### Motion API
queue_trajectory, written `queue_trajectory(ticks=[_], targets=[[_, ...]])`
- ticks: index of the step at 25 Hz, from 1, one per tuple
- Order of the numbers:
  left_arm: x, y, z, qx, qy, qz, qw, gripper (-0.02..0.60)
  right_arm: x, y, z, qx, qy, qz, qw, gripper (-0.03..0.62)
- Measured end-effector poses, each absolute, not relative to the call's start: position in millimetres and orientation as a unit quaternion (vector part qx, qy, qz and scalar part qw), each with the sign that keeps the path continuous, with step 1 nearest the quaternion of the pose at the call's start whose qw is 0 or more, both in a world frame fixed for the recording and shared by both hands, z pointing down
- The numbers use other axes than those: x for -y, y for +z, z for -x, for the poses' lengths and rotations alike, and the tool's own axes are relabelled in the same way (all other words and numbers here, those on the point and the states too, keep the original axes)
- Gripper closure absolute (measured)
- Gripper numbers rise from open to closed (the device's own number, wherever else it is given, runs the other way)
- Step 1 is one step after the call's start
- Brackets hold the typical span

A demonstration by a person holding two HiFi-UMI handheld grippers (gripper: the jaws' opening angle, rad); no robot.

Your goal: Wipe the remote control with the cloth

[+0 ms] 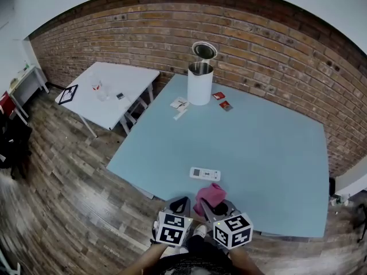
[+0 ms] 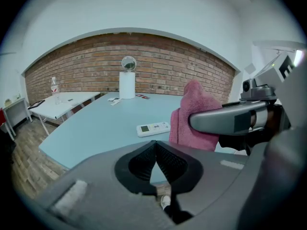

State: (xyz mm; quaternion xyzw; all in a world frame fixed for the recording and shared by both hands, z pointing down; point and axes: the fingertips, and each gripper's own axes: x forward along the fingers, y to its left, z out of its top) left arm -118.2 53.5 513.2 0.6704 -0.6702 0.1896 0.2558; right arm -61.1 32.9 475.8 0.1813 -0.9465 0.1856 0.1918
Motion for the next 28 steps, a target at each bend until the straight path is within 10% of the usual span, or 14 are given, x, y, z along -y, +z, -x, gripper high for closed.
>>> queue_trajectory(ticks=[15, 17, 28], targets=[[28, 531, 131, 0.546, 0.289, -0.762, 0.192, 0.578, 48, 495, 68, 0.933, 0.235, -0.21, 0.176, 0.53], [34, 537, 132, 0.524, 0.311, -0.772, 0.183, 0.484, 56, 496, 68, 0.932, 0.241, -0.212, 0.171, 0.53], [56, 565, 129, 0.395, 0.419, -0.806, 0.134, 0.379, 86, 503, 57, 0.923, 0.262, -0.235, 0.154, 0.53]])
